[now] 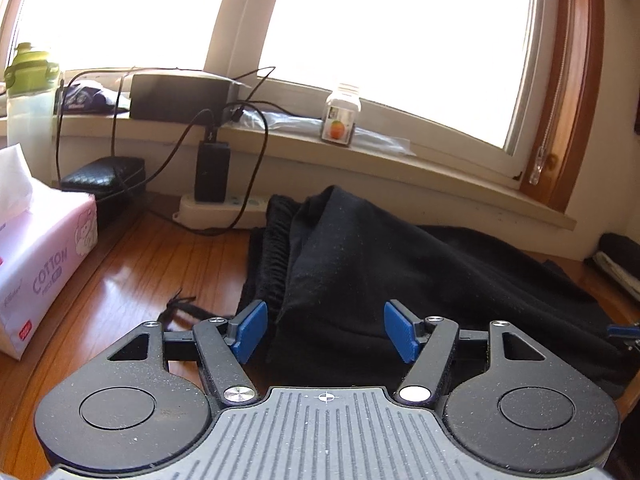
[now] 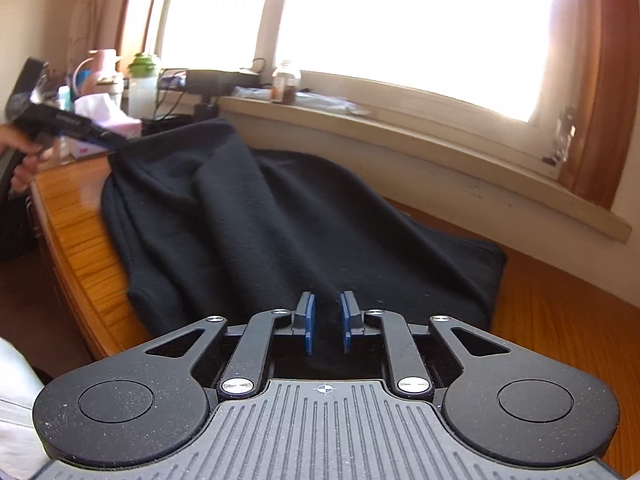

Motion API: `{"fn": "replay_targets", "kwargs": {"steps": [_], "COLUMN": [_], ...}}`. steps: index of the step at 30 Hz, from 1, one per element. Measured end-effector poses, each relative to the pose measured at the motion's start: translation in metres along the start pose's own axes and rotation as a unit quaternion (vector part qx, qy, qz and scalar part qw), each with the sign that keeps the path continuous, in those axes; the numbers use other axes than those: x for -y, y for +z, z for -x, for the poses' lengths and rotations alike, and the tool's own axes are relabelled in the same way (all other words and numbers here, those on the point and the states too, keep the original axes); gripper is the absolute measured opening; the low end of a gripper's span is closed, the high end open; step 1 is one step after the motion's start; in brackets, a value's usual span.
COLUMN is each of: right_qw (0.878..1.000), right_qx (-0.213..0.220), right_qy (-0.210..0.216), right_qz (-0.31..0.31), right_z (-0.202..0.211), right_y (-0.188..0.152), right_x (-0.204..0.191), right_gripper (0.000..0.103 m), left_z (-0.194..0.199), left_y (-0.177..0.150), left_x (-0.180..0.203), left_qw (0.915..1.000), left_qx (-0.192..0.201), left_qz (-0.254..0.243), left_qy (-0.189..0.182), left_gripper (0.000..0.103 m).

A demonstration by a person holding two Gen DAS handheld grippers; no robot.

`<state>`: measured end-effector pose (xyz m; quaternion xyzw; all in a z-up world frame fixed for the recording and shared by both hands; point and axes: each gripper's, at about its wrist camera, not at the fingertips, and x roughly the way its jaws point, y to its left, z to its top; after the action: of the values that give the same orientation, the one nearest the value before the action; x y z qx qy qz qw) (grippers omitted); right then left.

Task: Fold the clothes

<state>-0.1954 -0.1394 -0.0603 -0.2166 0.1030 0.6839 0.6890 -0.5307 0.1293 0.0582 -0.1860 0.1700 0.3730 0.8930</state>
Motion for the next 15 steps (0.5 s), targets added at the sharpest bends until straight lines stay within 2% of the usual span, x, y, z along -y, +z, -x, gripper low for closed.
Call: {"fn": "replay_targets", "kwargs": {"steps": [2, 3, 7, 15], "right_qw": [1.000, 1.000, 1.000, 0.999], "right_qx": [-0.004, -0.009, -0.025, -0.031], "right_qy": [-0.003, -0.004, -0.002, 0.025], "right_qz": [0.001, 0.001, 0.008, 0.038], "right_z": [0.003, 0.005, 0.018, 0.026], "right_y": [-0.002, -0.003, -0.009, -0.009], "right_x": [0.000, 0.002, 0.009, 0.015], "right_gripper": [0.024, 0.029, 0.033, 0.035], "left_z": [-0.005, -0.006, 0.000, 0.022], "left_y": [0.001, 0.002, 0.006, 0.021], "left_x": [0.000, 0.000, -0.008, -0.022], "left_qw": [0.9999, 0.9998, 0.9997, 0.9986], "left_qx": [0.004, 0.002, 0.020, 0.037], "left_qz": [-0.008, -0.007, 0.005, 0.013], "left_qy": [-0.014, -0.020, -0.014, -0.035], "left_gripper": [0.037, 0.014, 0.010, 0.009]}}
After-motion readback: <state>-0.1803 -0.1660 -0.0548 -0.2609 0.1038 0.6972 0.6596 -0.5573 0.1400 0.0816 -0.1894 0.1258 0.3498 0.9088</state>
